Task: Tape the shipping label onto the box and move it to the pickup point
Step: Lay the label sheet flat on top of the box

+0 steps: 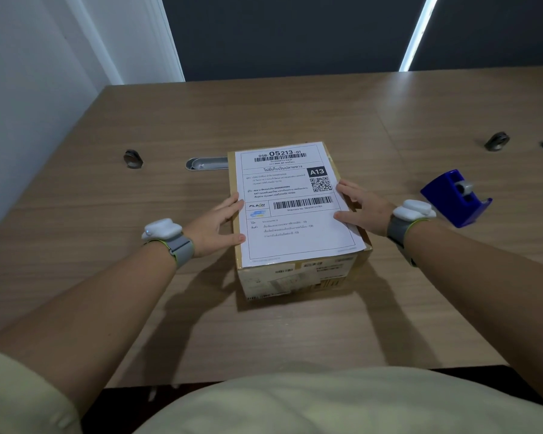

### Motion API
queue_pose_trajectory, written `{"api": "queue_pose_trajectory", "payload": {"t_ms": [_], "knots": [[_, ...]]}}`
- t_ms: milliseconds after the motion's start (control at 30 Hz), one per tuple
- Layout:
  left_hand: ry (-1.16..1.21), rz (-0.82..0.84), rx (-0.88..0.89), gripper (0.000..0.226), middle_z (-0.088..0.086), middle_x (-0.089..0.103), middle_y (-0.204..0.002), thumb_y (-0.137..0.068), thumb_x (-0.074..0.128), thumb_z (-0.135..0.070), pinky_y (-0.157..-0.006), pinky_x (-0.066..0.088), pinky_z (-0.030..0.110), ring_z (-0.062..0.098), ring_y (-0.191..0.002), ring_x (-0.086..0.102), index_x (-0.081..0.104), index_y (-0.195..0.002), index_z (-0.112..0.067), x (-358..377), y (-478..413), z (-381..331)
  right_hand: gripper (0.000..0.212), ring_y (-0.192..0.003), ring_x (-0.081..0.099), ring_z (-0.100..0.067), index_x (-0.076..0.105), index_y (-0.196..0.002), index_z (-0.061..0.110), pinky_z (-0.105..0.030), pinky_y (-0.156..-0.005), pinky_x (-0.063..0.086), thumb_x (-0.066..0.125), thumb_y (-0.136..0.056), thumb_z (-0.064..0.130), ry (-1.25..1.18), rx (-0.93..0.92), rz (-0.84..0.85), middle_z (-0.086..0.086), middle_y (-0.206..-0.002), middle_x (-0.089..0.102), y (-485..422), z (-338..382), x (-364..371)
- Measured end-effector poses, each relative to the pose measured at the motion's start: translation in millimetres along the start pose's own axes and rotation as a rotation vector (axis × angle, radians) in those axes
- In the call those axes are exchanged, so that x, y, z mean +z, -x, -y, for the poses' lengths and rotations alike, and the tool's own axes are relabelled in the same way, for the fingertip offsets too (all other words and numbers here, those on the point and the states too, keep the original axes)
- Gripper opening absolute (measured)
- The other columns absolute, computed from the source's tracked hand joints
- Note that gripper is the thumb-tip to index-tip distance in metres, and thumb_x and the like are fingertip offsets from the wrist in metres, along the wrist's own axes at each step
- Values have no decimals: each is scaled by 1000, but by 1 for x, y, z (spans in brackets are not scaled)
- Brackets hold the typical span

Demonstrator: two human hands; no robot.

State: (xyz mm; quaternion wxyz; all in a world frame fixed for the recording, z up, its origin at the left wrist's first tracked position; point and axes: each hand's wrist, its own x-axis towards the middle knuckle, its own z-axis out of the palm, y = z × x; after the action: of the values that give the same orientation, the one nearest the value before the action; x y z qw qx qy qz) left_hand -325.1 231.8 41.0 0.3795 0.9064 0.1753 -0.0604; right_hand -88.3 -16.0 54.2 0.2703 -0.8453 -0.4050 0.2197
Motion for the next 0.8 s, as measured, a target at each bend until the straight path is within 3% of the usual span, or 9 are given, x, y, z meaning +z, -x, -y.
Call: {"api": "queue_pose_trajectory", "payload": {"t_ms": [267, 367, 500, 633, 800], "knots": [[51, -8, -3, 81, -15, 0, -159, -89, 65, -21, -110, 20, 18, 4, -142, 18, 15, -152, -21, 3, 3, 1, 57, -114, 42, -9, 38, -143, 17, -20, -94, 32, 61, -90, 21, -18, -7, 10, 15, -153, 27, 1, 1, 0], [47, -8, -7, 81, -17, 0, -159, -89, 65, -21, -109, 21, 18, 4, -141, 20, 14, -152, -22, 3, 2, 1, 63, -117, 42, -8, 33, -145, 24, -22, -95, 33, 62, -89, 26, -31, 15, 15, 17, -154, 27, 0, -1, 1], [46, -11, -11, 82, -16, -1, -159, -89, 65, -22, -109, 21, 19, 5, -141, 20, 14, -152, -22, 3, 1, 2, 60, -116, 49, -16, 36, -140, 28, -24, -90, 34, 64, -87, 30, -68, 52, 1, 9, -145, 44, -2, -6, 4], [44, 5, -12, 82, -18, -1, -159, -89, 65, -23, -111, 20, 20, 5, -142, 20, 13, -152, -23, 3, 1, 3, 51, -123, 46, -19, 44, -133, 26, -24, -91, 33, 65, -87, 30, -85, 58, -9, 15, -152, 31, -1, -6, 3], [57, 4, -16, 83, -18, -1, -159, -88, 66, -22, -112, 20, 20, 3, -139, 21, 14, -152, -23, 3, 1, 4, 78, -140, 32, -17, 27, -148, 22, -26, -103, 27, 68, -83, 35, -9, -12, 116, 17, -158, 13, 3, -7, -8]]}}
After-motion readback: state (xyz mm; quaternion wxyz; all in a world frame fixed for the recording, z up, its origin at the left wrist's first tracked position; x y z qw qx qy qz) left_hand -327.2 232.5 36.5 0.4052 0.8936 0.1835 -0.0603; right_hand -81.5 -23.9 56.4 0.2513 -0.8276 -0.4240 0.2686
